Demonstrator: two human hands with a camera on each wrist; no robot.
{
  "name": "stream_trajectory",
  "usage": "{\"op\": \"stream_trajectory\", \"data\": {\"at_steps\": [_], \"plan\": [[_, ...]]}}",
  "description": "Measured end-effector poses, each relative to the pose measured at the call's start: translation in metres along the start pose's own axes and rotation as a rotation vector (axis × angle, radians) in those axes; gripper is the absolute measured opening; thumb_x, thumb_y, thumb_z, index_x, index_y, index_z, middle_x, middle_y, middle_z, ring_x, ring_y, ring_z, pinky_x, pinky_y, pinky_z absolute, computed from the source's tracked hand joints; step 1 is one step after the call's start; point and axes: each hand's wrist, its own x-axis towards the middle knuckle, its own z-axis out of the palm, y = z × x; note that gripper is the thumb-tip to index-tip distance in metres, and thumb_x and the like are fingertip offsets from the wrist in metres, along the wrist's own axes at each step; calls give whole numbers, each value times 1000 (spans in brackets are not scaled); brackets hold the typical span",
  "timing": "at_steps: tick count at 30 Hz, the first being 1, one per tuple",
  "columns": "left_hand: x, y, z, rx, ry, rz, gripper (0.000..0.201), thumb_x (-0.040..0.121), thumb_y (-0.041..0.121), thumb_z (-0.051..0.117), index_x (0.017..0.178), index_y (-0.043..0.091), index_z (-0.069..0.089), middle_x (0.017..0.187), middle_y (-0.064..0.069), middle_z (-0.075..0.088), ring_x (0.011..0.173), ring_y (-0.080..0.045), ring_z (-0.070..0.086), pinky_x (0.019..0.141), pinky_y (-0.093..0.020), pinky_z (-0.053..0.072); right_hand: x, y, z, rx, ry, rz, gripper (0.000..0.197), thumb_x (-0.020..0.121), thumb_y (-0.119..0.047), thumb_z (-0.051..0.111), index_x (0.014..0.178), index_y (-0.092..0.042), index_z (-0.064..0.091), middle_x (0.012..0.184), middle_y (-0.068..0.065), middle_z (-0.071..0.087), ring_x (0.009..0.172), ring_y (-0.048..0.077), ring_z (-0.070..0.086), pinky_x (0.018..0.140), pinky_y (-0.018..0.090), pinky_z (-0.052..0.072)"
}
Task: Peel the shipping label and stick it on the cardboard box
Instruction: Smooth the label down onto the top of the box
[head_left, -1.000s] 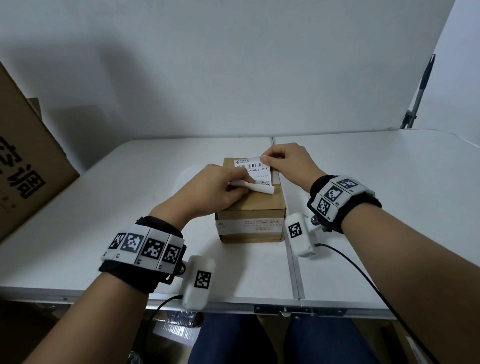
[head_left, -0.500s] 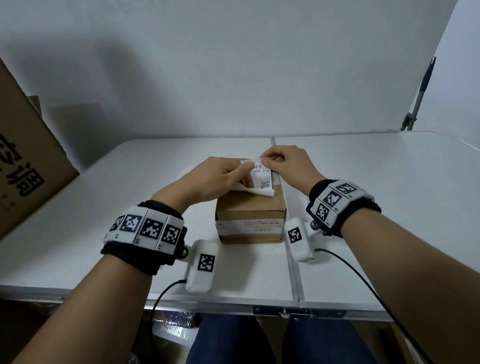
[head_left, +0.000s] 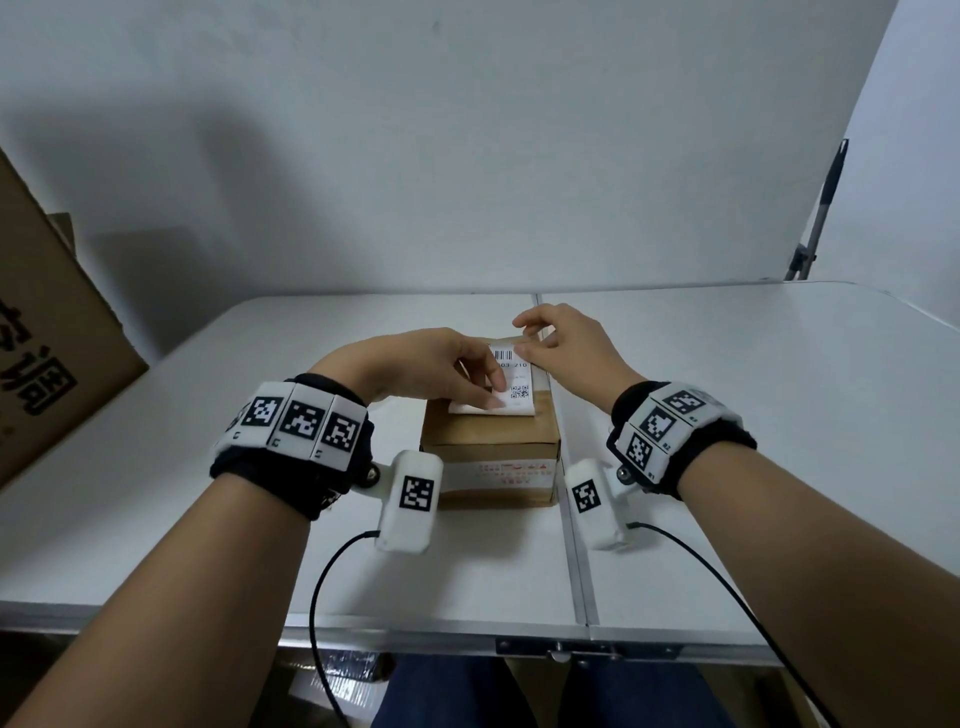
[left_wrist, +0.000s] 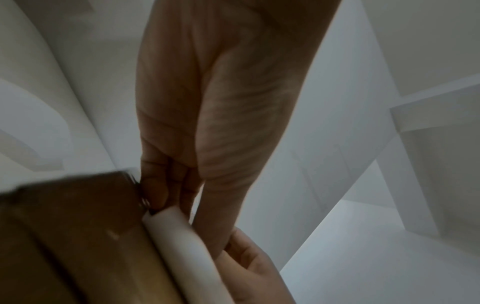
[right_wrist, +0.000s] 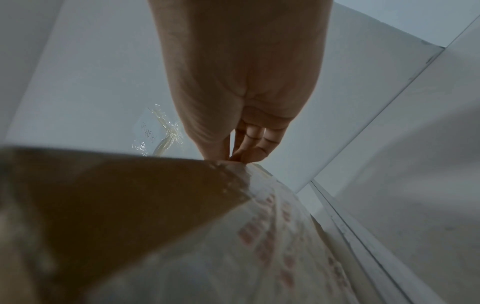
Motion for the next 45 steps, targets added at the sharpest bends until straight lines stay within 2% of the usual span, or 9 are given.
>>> {"op": "stream_trajectory", "data": {"at_steps": [5,10,15,20,24,32,38,41,45], "plan": [[5,-3,7,-16,149,23,21,77,33,76,95,23,71,82,10,61,76,-8,52,72,-22,40,-11,-8,-5,13,47,-51,19,84,-4,55,97,-16,60,108,1,57,87,20,64,72,20,47],[3,-13,18,-7,317,77,23,77,35,75,98,26,72,94,12,62,91,-9,56,77,-20,43,-34,-23,-12,46,-65,-128,36,77,8,45,73,-11,75,80,0,68,58,-8,54,57,7,37],[0,-24,26,-87,355,74,33,78,38,74,109,29,68,112,7,52,102,-10,49,77,-14,38,-51,-25,-13,-50,-173,-151,28,92,-11,50,101,-20,76,96,-4,72,82,4,61,73,16,43],[-5,-40,29,-478,273,108,42,79,21,76,119,27,65,130,4,53,123,-11,50,101,-26,42,-50,-16,-10,-183,-290,-107,37,100,-39,36,123,-33,64,126,-1,66,116,18,57,101,36,44],[-2,-49,34,-626,352,127,53,77,12,77,125,25,61,138,6,43,128,-8,44,95,-17,43,-45,-13,-8,-215,-285,-118,39,100,-40,35,124,-33,64,134,-7,61,120,17,56,102,35,43],[0,-47,29,-556,322,85,65,78,15,77,136,26,49,145,10,28,127,-5,39,86,-16,42,-28,-17,-3,-355,-437,-95,50,102,-43,23,149,-28,32,154,-6,36,137,20,40,113,33,31],[-2,-52,30,-440,344,89,60,77,30,78,131,31,52,140,10,34,130,-4,40,98,-26,44,-19,-14,-5,-464,-456,-92,49,103,-41,20,151,-33,25,158,-6,28,136,26,39,112,37,29],[-4,-51,30,-373,337,61,58,77,37,76,131,31,53,138,10,35,125,-2,40,97,-22,36,-21,-14,-4,-517,-438,-93,50,102,-44,18,151,-35,24,158,-9,27,138,28,38,116,41,26],[-6,-48,29,-346,342,24,62,78,39,75,134,29,52,138,9,36,123,-1,38,99,-22,31,-27,-18,-6,-574,-416,-118,49,104,-37,16,151,-28,27,158,-8,28,141,14,34,118,38,14]]}}
